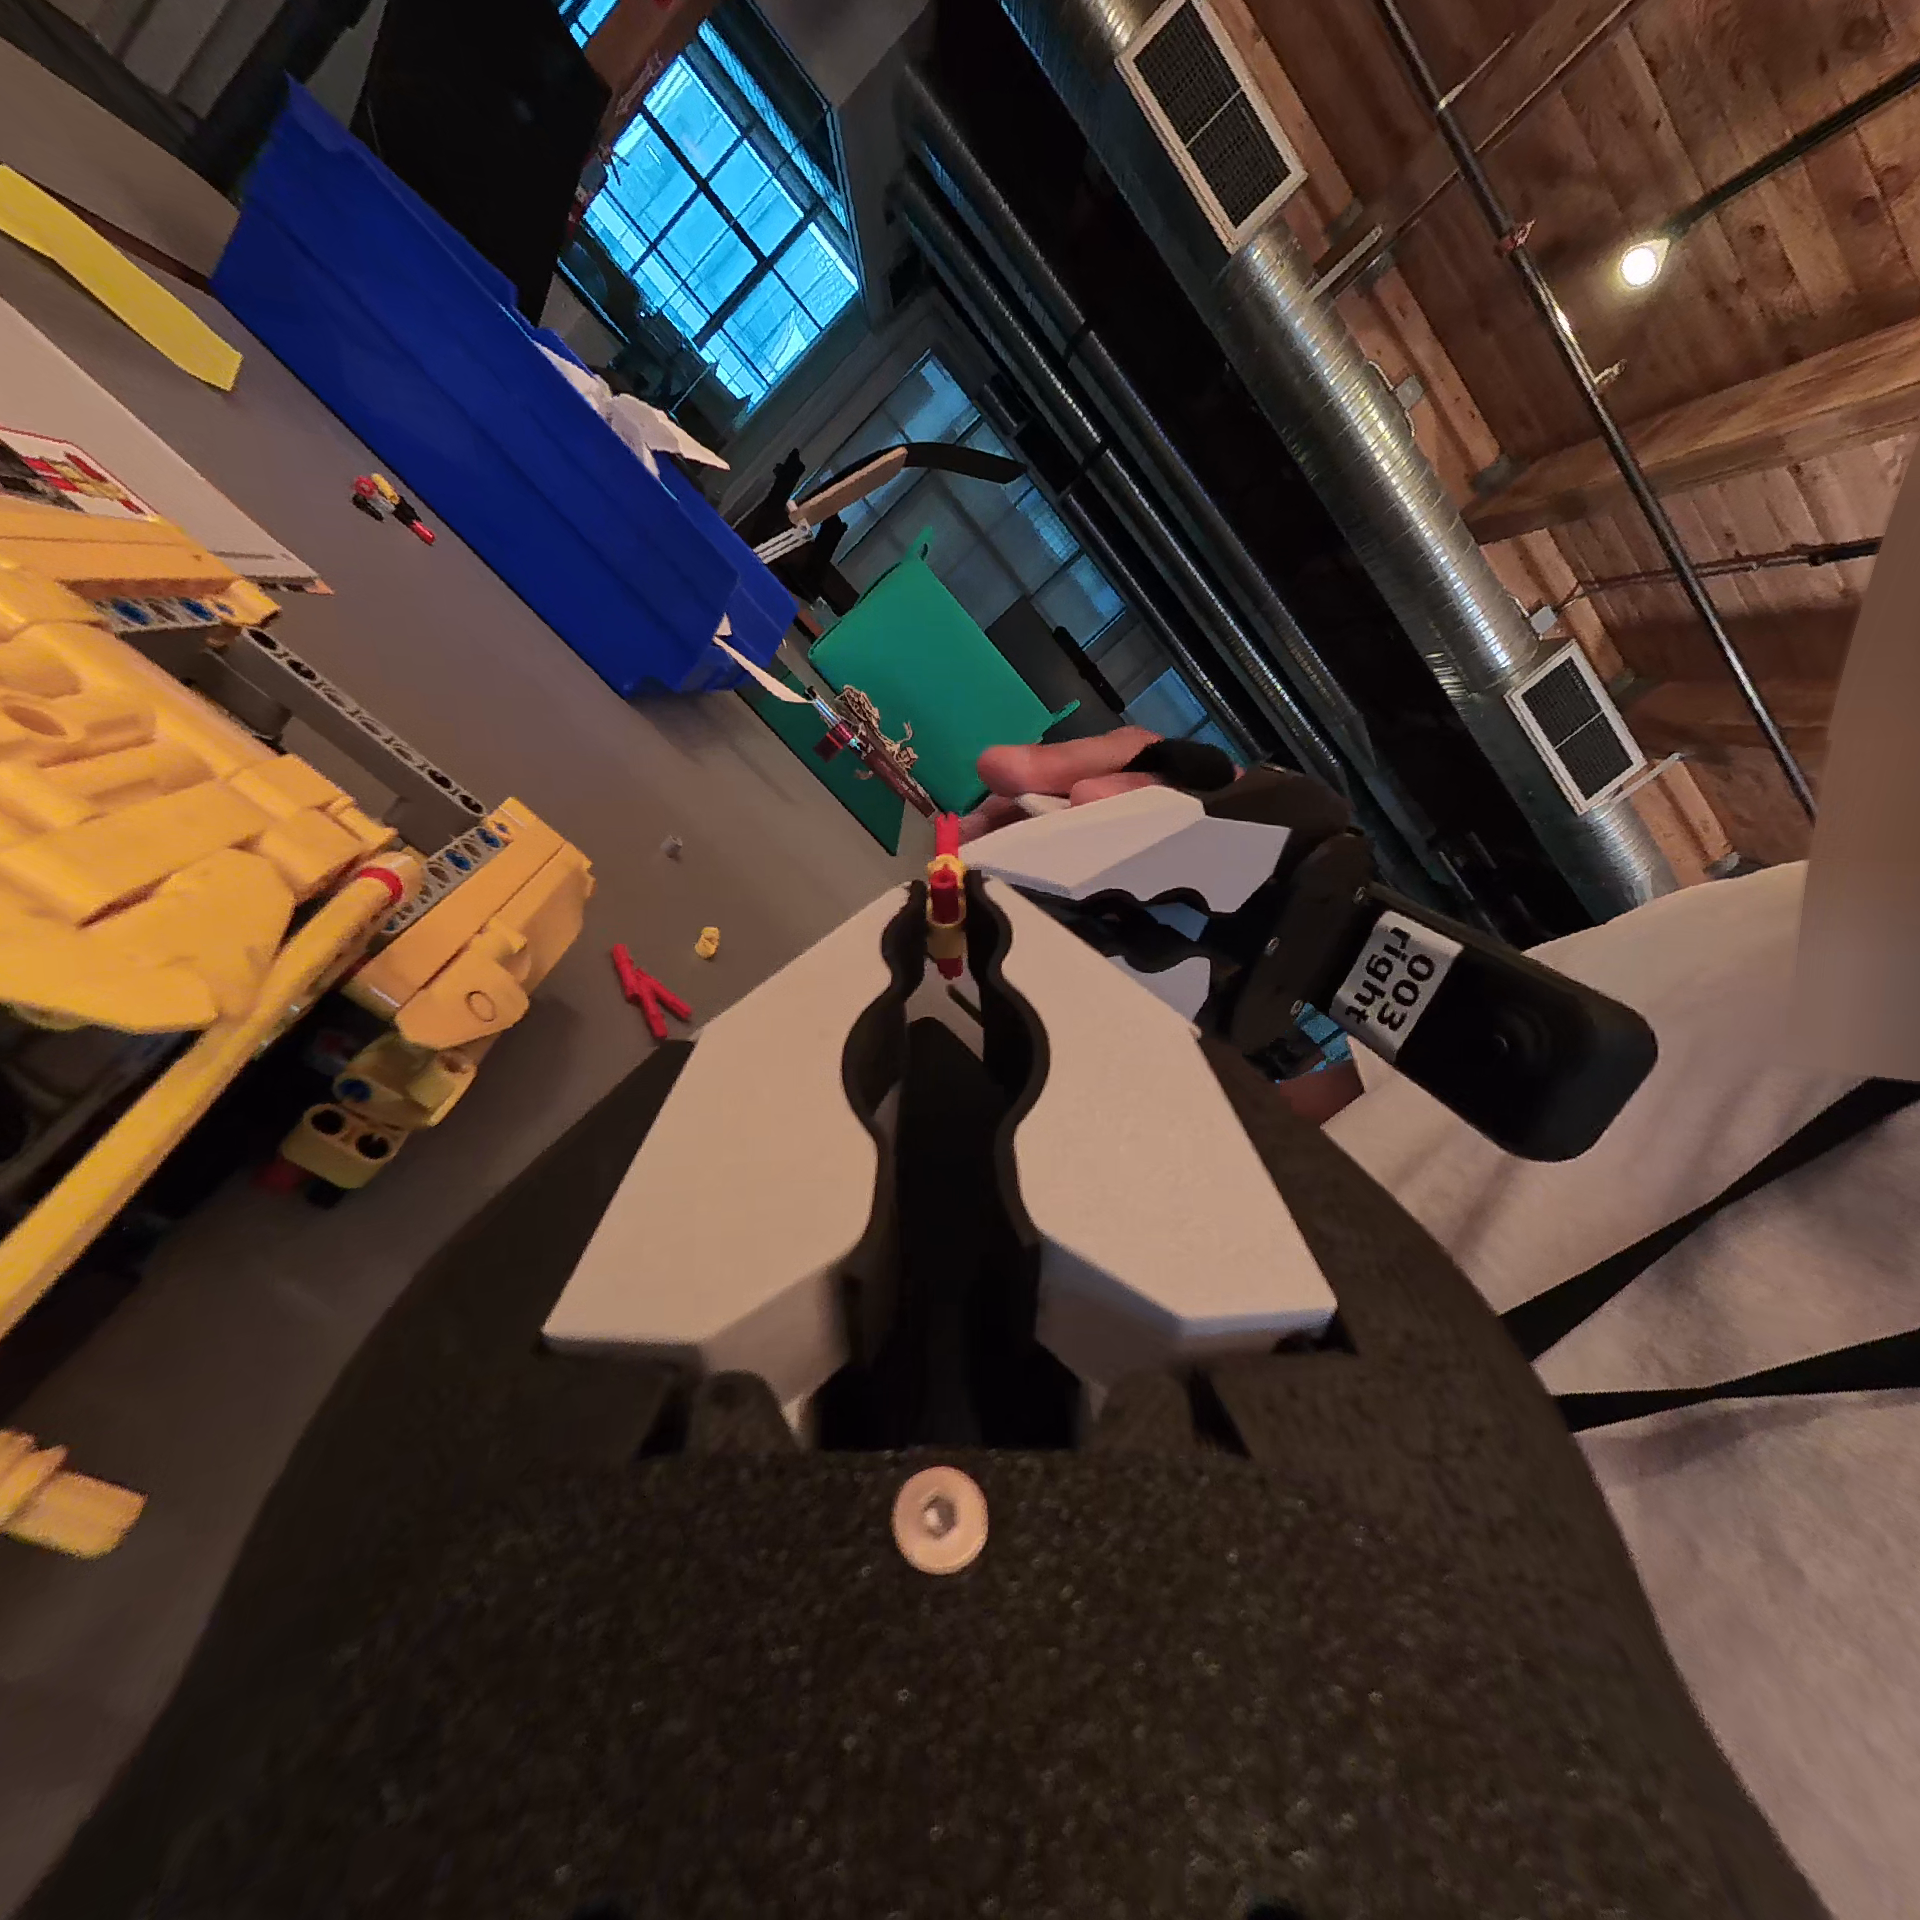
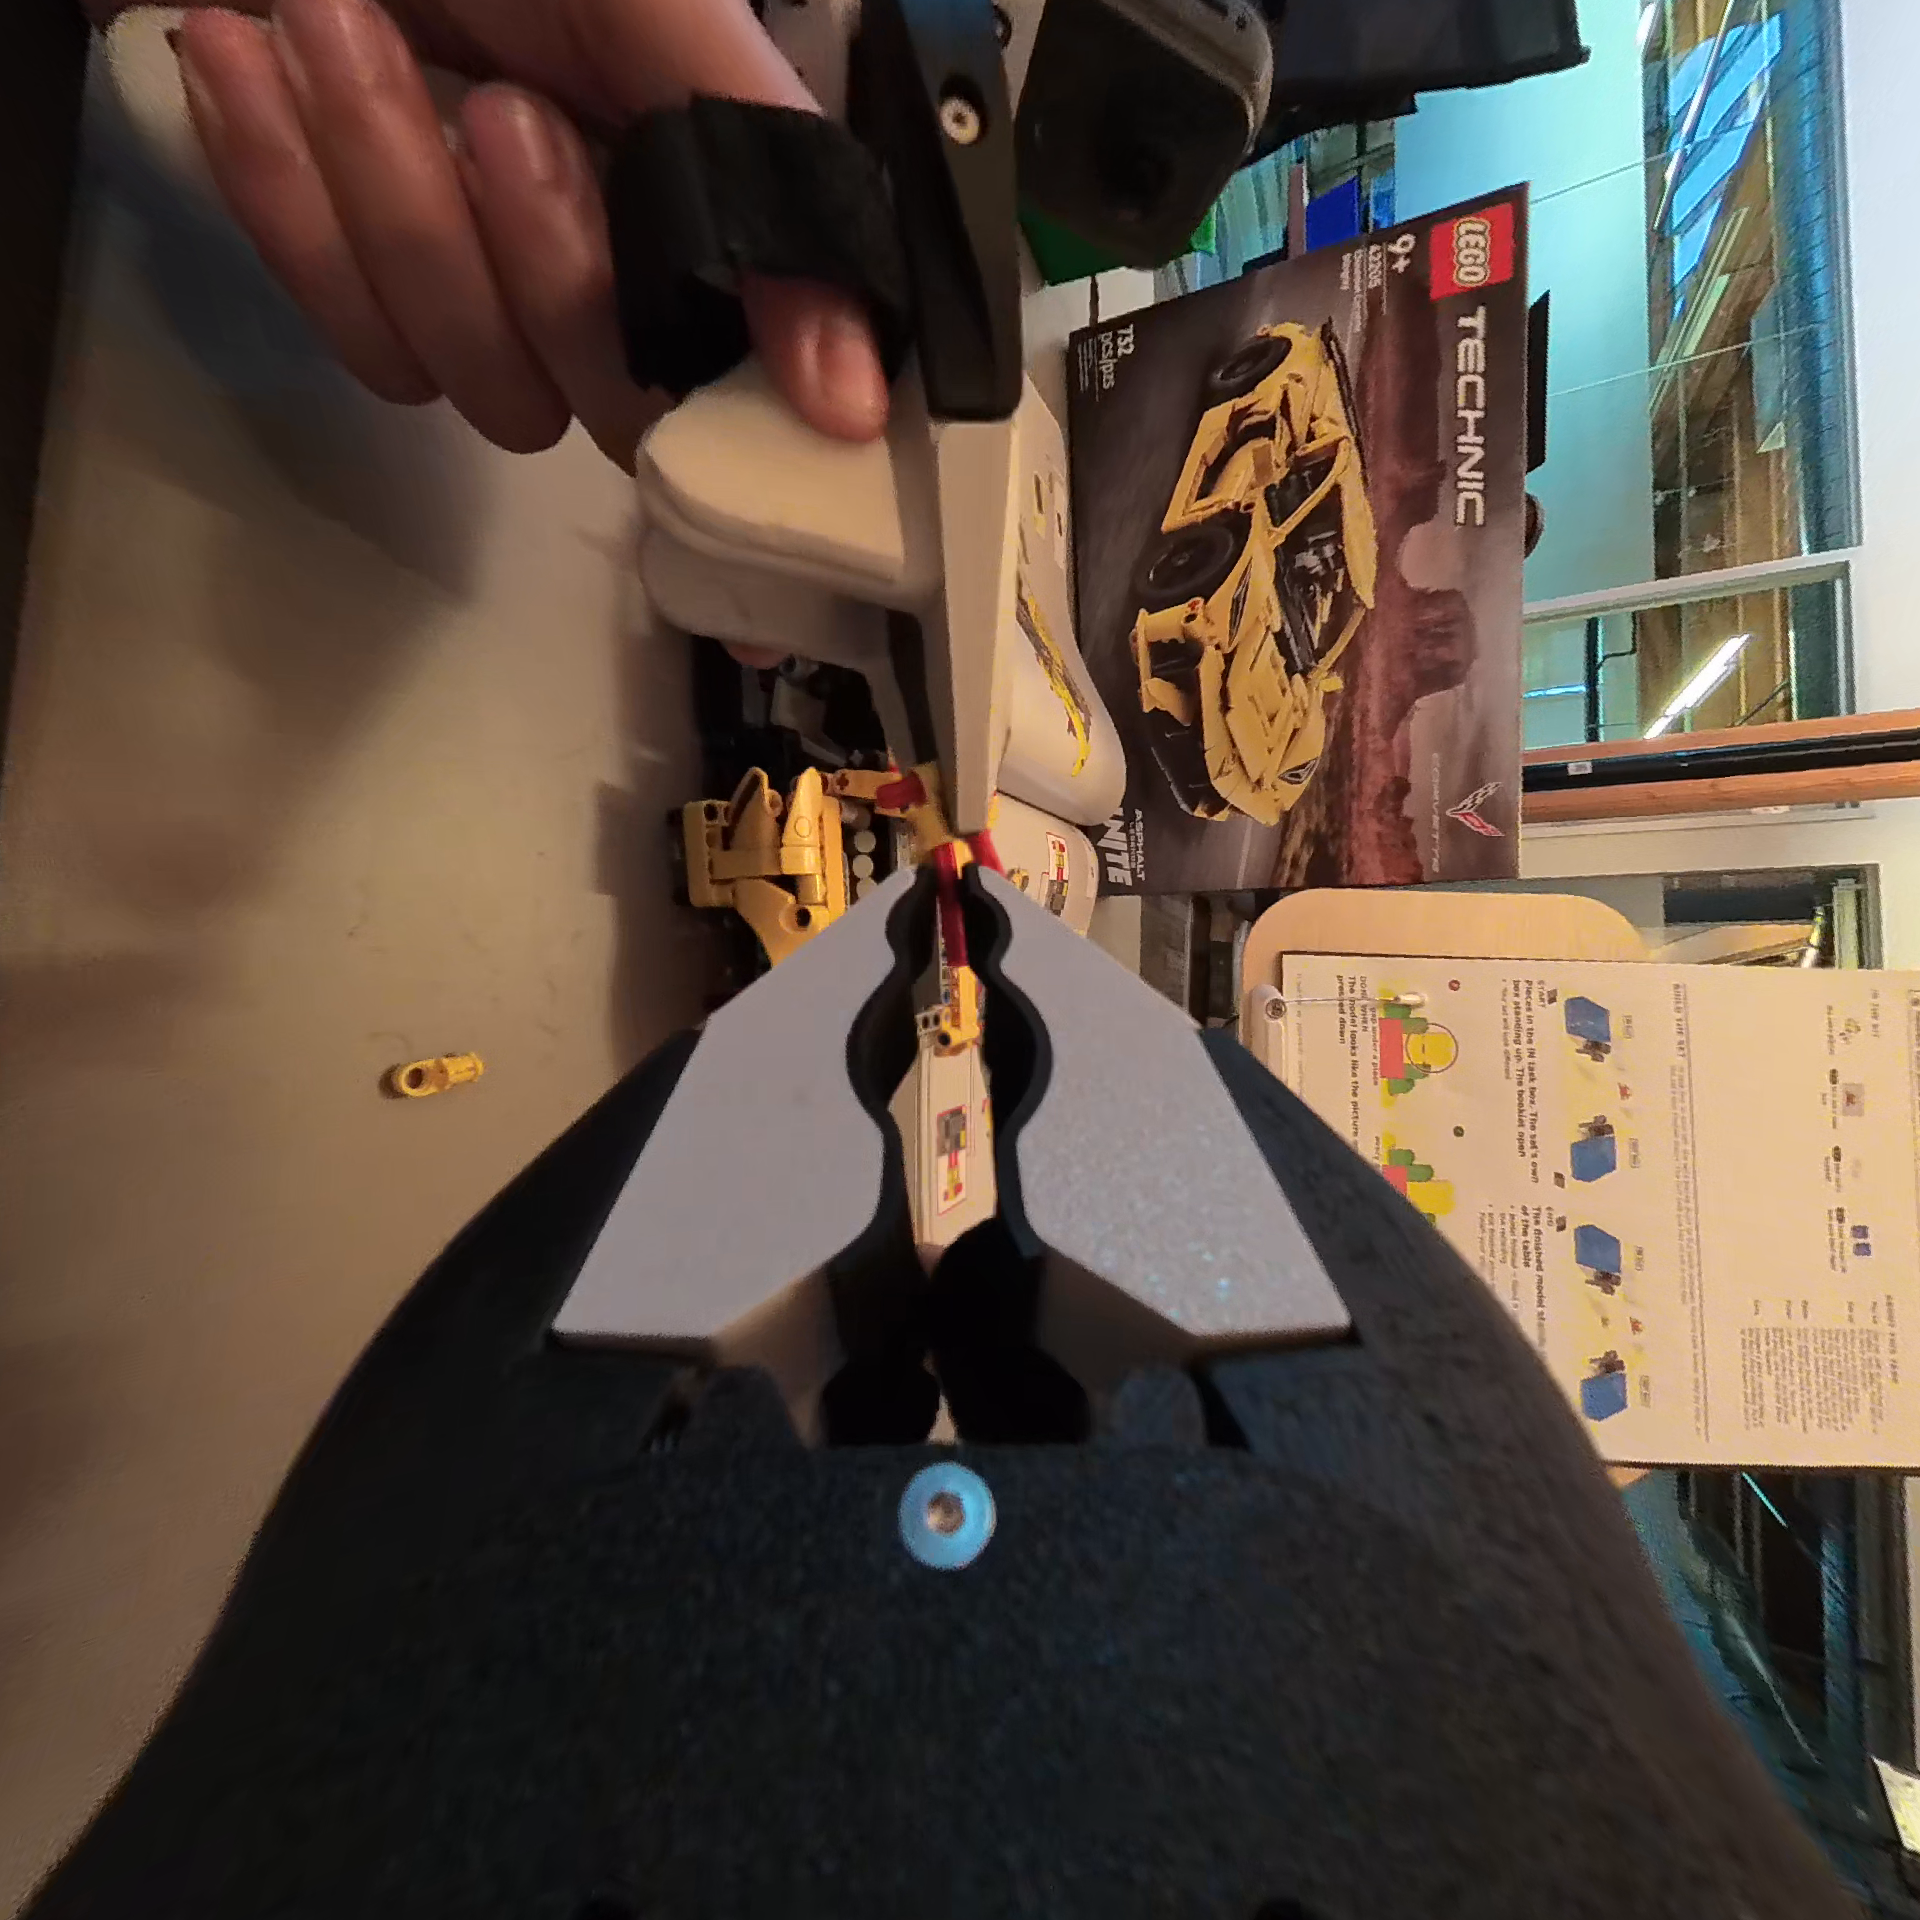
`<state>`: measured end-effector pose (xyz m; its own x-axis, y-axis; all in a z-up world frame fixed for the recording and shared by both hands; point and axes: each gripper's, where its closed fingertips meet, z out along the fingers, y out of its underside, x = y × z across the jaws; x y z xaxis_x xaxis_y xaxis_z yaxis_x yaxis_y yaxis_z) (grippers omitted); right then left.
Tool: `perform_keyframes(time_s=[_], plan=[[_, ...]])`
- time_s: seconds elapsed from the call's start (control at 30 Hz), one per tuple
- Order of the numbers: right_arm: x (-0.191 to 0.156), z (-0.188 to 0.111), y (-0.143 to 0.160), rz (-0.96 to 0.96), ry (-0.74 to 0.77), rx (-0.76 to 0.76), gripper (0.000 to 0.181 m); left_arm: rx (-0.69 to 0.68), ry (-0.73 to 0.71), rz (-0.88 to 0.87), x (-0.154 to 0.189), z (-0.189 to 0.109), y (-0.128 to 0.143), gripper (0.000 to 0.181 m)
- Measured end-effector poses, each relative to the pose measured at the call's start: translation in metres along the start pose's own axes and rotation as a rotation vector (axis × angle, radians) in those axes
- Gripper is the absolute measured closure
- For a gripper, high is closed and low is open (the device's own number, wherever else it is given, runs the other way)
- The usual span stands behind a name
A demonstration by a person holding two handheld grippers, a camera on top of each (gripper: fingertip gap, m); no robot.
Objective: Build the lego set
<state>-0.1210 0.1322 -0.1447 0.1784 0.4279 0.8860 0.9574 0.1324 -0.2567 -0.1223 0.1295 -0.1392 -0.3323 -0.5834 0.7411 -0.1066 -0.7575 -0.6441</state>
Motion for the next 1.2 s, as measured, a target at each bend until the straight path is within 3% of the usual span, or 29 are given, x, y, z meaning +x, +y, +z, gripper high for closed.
perform_keyframes(time_s=[0.37, 0.77, 0.93, 1.0, 1.07, 1.2], plan=[[0.004, -0.004, -0.001, -0.058, 0.035, 0.074, 0.178, 0.086, 0.134, -0.214, 0.005, 0.003, -0.006, 0.175], [0.009, -0.006, -0.009, -0.041, 0.025, 0.185, 0.179, 0.129, 0.204, -0.254, 0.013, 0.003, -0.010, 0.175], [0.014, -0.012, -0.005, 0.199, 0.078, 0.194, 0.176, 0.103, 0.167, -0.171, 0.014, 0.003, -0.009, 0.175], [0.013, -0.018, -0.005, 0.376, 0.050, 0.245, 0.171, 0.113, 0.158, -0.152, 0.014, 0.000, -0.012, 0.175], [0.011, -0.021, -0.004, 0.724, -0.082, 0.327, 0.161, 0.120, 0.159, -0.130, 0.015, -0.002, -0.014, 0.175], [0.011, -0.028, -0.010, 1.422, -0.552, 0.582, 0.149, 0.092, 0.172, -0.029, 0.028, -0.001, -0.011, 0.175]])
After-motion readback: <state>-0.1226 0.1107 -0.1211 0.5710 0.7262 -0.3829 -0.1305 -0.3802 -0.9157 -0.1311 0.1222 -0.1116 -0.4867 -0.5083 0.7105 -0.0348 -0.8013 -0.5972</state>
